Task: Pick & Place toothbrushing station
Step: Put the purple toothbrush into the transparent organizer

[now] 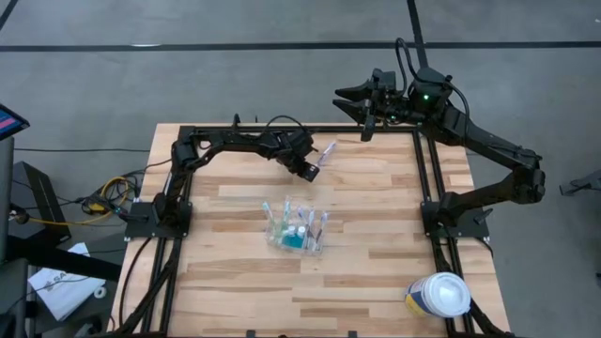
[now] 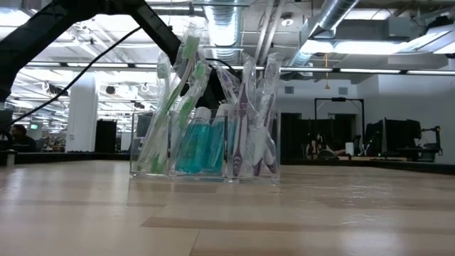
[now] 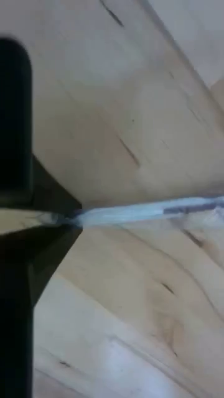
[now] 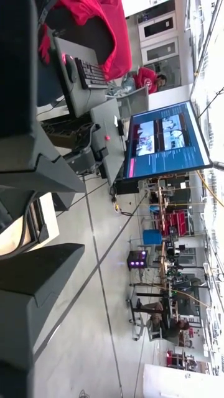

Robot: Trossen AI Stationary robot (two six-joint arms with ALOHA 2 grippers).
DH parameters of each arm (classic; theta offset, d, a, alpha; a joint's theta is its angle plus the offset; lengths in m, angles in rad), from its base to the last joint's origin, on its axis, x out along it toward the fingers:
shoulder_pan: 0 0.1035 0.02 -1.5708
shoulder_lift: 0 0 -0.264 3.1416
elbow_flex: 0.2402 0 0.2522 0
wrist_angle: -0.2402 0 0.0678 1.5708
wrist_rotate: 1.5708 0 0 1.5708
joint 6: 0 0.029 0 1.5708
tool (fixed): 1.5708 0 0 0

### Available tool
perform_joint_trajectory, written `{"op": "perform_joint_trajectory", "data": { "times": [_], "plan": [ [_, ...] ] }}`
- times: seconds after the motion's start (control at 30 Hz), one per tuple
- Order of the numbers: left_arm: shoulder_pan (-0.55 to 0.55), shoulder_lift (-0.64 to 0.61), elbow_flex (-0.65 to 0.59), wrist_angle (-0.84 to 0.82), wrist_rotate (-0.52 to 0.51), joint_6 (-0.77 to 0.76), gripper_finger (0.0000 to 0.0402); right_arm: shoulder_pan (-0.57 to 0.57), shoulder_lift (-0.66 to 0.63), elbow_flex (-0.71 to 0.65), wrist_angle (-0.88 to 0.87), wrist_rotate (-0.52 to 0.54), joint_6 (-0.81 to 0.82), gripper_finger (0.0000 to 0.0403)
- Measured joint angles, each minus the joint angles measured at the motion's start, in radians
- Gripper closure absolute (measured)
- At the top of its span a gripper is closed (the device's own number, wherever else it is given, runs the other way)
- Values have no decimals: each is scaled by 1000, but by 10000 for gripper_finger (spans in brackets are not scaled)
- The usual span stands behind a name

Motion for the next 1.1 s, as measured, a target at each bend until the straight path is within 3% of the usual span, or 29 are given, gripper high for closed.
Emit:
{"op": "perform_joint_trajectory", "data": {
  "times": [0.13, 0.43, 0.6, 0.83, 1.1],
  "plan": [
    [1, 3, 0, 7, 13, 0, 395, 0, 0, 0, 0, 0, 0, 269],
    [-6, -71, -1, 66, 51, 5, 401, -1, 0, 0, 25, 6, -1, 269],
    [-4, -181, 0, 236, 15, 32, 401, -24, 0, 0, 87, 12, 0, 269],
    [45, -332, 0, 377, -145, 110, 401, -75, 0, 0, 289, 12, 68, 269],
    [125, -474, 1, 650, -139, 115, 401, -128, 0, 0, 300, 6, 168, 269]
  ]
}}
